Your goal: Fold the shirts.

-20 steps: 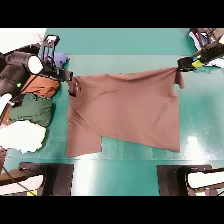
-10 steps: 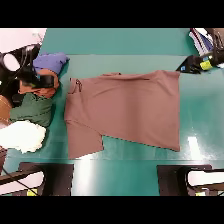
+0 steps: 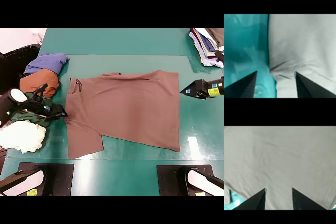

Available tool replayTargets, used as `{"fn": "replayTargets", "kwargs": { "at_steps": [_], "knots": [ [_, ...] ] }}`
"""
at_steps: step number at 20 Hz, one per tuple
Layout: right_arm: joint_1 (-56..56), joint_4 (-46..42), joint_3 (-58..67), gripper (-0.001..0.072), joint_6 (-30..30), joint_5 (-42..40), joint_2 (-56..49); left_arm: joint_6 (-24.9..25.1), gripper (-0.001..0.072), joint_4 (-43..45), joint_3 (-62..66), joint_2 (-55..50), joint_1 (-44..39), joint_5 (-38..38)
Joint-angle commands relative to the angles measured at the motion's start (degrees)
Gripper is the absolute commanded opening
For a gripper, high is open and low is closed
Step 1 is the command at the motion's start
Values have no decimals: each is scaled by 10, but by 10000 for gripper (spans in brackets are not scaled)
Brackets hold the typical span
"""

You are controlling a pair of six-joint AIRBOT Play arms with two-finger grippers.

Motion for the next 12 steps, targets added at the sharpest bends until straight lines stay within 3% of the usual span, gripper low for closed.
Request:
{"fn": "replayTargets", "kwargs": {
  "at_steps": [1, 2, 3, 5, 6, 7, 12],
  "knots": [
    [-3, 3, -50, 378, -3, -14, 43, 24, 562, -70, -57, 4, 1, 50],
    [-3, 2, -52, 378, -3, -13, 46, 28, 562, -85, -63, 4, 1, 56],
    [-3, 2, -52, 378, -3, -13, 49, 36, 513, -89, -64, 4, 1, 57],
    [-4, -3, -52, 377, -3, -11, 51, 38, 282, -97, -64, 4, 1, 56],
    [-7, -9, -52, 378, -2, -3, 50, 38, 78, -99, -60, 4, 1, 52],
    [-14, -34, -52, 378, 8, 10, 50, 41, 28, -98, -53, 5, 1, 47],
    [-101, -179, -111, 381, 42, 83, 69, 68, 27, -82, 22, 6, 1, -30]
  ]
}}
